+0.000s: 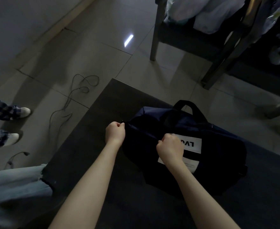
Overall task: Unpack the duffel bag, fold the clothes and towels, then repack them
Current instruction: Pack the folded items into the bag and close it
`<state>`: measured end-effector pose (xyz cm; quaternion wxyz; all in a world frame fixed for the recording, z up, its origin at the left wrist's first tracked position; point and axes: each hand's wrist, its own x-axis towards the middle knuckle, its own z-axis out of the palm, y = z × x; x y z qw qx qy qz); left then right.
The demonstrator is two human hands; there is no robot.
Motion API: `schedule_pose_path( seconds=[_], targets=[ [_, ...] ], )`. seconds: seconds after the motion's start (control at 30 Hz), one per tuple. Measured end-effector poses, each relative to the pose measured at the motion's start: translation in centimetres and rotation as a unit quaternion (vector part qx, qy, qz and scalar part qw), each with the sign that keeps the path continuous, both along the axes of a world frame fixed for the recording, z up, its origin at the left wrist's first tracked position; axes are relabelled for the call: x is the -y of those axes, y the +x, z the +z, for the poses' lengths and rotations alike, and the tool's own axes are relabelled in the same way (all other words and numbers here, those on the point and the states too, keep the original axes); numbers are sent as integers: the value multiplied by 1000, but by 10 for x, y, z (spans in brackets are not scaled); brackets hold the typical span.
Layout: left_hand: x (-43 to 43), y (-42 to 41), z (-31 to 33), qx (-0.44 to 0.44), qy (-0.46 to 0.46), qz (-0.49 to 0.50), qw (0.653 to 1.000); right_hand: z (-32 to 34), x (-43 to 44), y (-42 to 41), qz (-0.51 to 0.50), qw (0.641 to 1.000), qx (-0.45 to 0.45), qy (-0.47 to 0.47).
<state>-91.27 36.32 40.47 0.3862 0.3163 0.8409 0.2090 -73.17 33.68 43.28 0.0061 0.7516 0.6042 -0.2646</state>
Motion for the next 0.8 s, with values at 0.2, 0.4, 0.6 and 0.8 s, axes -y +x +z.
schedule_pose_path(
  seconds=[0.2,0.4,0.6,0.8],
  targets=[
    [6,11,10,-50,-39,-40,997,3,24,23,24,997,57,42],
    [30,58,13,-213,259,-476,813,5,21,29,6,998,30,48],
    [29,84,6,-288,232,-557,744,6,20,33,-9,998,5,57],
    [32,83,7,-319,211,-533,755,10,25,54,-28,998,28,51]
  ],
)
